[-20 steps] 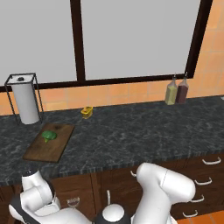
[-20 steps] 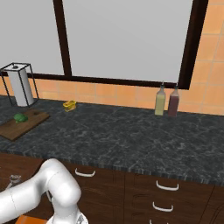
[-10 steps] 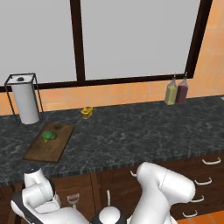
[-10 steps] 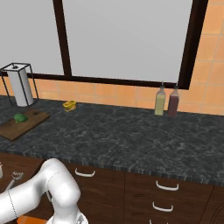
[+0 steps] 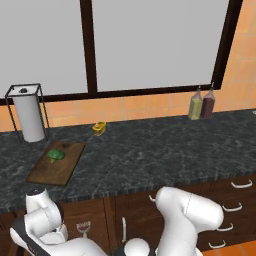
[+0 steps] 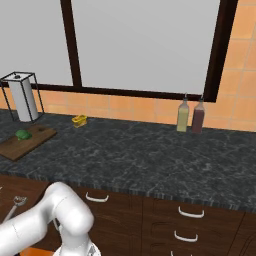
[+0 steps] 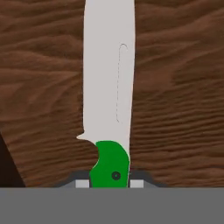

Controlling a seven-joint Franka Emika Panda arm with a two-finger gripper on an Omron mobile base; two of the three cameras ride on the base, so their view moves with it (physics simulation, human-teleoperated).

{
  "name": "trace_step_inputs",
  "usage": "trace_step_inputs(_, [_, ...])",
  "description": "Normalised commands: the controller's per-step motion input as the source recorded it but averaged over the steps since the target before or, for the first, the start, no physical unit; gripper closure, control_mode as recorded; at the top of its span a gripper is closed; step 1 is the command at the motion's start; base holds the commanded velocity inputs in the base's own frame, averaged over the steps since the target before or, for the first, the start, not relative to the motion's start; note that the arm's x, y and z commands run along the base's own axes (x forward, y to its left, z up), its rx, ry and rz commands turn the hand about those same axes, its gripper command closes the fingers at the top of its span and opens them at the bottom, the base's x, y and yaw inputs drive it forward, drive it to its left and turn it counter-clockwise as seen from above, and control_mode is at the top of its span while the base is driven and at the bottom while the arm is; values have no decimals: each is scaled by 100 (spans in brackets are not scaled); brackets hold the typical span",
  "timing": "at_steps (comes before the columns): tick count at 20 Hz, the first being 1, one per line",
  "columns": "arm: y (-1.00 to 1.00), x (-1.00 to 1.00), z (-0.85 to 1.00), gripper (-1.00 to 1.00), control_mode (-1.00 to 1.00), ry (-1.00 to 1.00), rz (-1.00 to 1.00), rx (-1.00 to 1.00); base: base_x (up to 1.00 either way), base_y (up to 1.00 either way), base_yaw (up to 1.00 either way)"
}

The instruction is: Place the appropriate cutting tool for cutting the broccoli skin on the cutting board.

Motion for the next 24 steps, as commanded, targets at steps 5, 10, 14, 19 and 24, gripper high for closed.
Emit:
trace_step_inputs(5, [-2, -64, 100, 100, -100, -8, -30, -8, 0, 0, 0])
trace_step_inputs(10, [-9, -80, 100, 100, -100, -9, -33, -6, 0, 0, 0])
trace_step_inputs(14, [-12, -37, 100, 100, -100, -3, -29, -7, 0, 0, 0])
trace_step_inputs(19, [-18, -8, 100, 100, -100, -2, -29, -10, 0, 0, 0])
trace_step_inputs(24, [-7, 6, 100, 100, -100, -4, -25, -15, 0, 0, 0])
